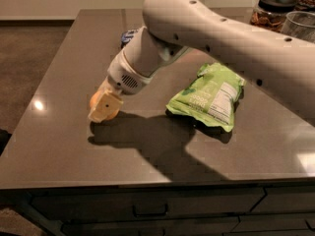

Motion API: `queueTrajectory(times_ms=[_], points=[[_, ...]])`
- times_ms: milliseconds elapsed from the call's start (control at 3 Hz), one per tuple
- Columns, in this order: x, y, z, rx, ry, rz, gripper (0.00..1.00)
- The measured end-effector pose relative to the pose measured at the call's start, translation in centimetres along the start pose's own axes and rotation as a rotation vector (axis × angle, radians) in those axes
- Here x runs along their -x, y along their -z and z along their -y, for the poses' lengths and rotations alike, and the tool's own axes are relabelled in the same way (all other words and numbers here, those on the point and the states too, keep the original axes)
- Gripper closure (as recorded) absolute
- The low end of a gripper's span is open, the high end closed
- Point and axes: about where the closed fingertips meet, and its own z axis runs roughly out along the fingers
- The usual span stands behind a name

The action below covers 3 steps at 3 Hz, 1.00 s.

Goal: Move orange near blue chip bag

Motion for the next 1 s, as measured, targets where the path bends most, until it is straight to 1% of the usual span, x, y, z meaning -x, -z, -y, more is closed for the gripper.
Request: queueTrajectory(times_ms=[333, 667, 1000], points=[[-1.1, 1.2, 5.7, -0.094, -0.129, -0.001, 1.0], [-2.6, 2.3, 10.5, -0.181, -0.275, 0.029, 1.0], [-4.2, 3.9, 15.7, -0.289, -0.404, 0.107, 1.0]])
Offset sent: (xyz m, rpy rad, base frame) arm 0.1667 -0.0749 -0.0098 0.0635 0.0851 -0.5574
